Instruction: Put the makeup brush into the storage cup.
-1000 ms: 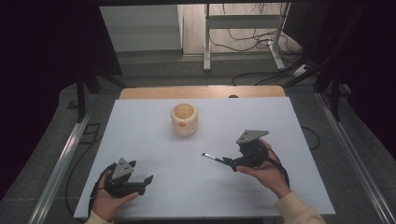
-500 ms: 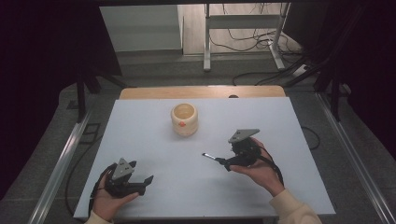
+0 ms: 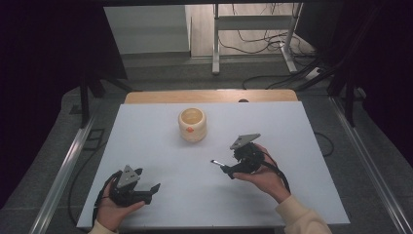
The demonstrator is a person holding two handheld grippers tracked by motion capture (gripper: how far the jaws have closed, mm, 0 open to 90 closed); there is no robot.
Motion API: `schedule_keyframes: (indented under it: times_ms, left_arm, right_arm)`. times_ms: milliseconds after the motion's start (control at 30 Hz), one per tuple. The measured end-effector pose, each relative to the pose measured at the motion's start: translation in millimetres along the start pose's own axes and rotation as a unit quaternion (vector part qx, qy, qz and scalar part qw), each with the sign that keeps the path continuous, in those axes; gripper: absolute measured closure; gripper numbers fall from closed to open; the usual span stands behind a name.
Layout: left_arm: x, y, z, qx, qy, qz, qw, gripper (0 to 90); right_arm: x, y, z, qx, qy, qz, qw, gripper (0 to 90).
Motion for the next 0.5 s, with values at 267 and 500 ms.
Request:
schedule_keyframes:
  times_ms: [267, 500]
  left_arm:
    - [0.3, -0.5, 0.0, 0.000, 0.000, 0.001, 1.0000, 15.7]
    - [-0.2, 0.1, 0.0, -0.001, 0.000, 0.000, 1.0000, 15.7]
  right_arm:
    - [-10.4, -4.3, -1.9, 0.005, -0.020, 0.007, 0.9998, 16.7]
    - [-14.7, -4.5, -4.8, 0.007, -0.035, 0.006, 0.9993, 16.7]
Point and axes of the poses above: each handheld gripper's, and its own axes: x roughly backward along the jaws, z roughly out of its top, y roughly to its right, the point moved 9 cm from there along -x, roughly forward along the jaws, and after that the axes turned 9 degrees about y, right-handed, at the moved point
